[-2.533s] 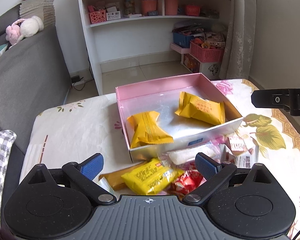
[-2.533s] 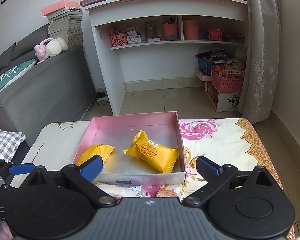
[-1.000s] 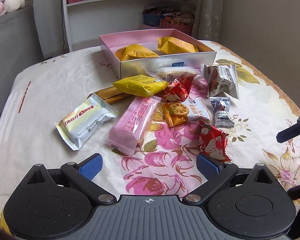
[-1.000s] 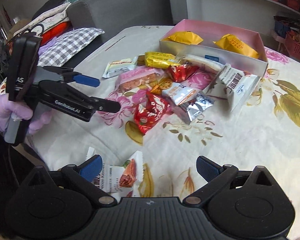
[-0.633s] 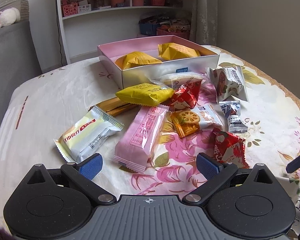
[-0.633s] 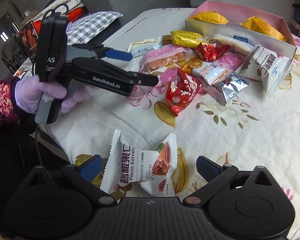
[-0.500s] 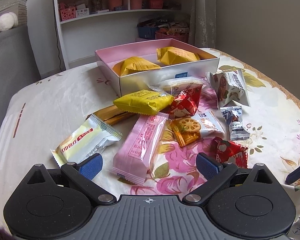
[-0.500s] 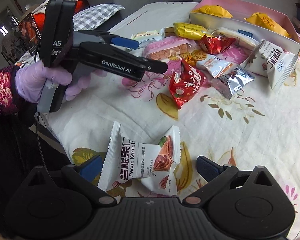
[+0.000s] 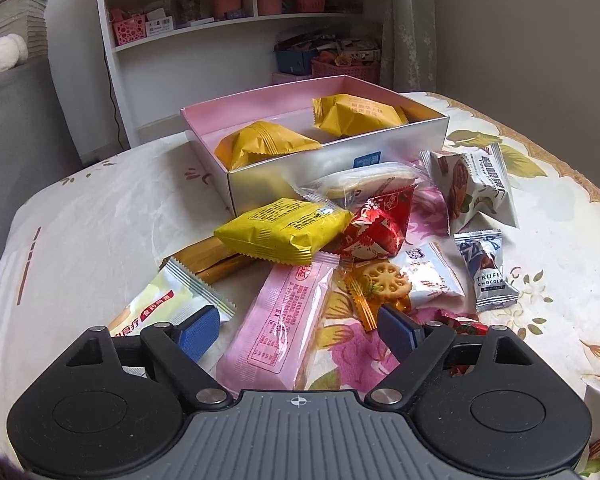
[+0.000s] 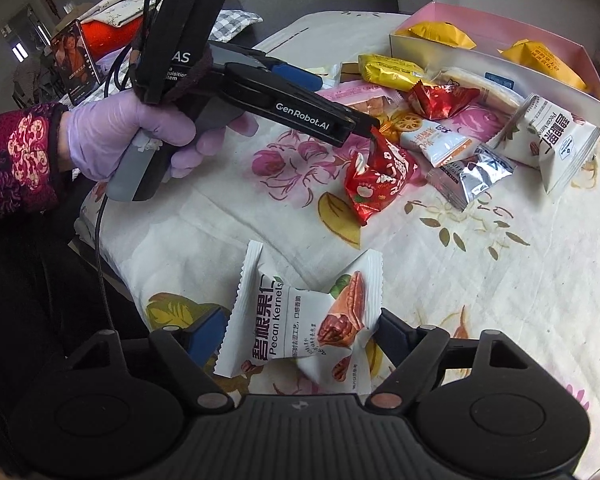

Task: Organize snacks
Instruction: 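Grasp the pink wafer bar with the left gripper while the right grasps a pecan packet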

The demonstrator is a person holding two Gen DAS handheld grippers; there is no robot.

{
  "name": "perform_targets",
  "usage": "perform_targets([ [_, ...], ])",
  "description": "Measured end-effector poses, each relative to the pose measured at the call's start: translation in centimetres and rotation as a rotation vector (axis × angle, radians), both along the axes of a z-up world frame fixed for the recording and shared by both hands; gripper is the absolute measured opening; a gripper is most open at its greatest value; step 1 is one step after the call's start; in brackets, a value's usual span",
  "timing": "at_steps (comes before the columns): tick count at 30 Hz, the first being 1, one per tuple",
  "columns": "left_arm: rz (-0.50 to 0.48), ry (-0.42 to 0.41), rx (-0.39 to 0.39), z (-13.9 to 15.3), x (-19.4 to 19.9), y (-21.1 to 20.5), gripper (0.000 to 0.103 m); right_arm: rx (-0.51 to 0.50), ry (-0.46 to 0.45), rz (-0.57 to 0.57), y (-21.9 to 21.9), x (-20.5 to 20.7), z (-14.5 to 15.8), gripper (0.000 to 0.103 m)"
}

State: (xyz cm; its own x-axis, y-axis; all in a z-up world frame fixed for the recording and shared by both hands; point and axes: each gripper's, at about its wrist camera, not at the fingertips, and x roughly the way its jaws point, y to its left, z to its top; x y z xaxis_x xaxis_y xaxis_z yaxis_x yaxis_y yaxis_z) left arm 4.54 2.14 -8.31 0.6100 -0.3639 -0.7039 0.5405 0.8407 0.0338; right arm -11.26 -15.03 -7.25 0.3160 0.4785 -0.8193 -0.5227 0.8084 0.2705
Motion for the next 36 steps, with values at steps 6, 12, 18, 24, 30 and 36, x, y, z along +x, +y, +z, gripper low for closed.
perform_targets([
  [6,0.005,0.023,0.034,-0.2,0.1,-0.3,0.055,-0.001,0.0,-0.01,-0.3,0.1,0.4,0.061],
  [12,0.023,0.058,0.037,0.2,0.1,-0.1,0.032,-0.005,-0.01,-0.036,-0.9,0.7,0.5,0.057],
  [18,0.061,0.108,0.007,0.8,0.0,0.7,0.03,-0.005,-0.017,-0.112,-2.1,2.2,0.8,0.046],
  [24,0.081,0.164,-0.036,1.6,-0.4,1.7,0.03,-0.001,-0.026,-0.153,-2.7,3.2,1.3,0.044],
  [30,0.085,0.195,-0.087,2.9,-0.9,2.3,0.029,0.012,-0.036,-0.195,-3.3,4.2,1.8,0.039],
  [36,0.081,0.198,-0.136,4.3,-1.5,2.7,0.029,0.036,-0.037,-0.221,-3.6,4.6,2.2,0.032],
])
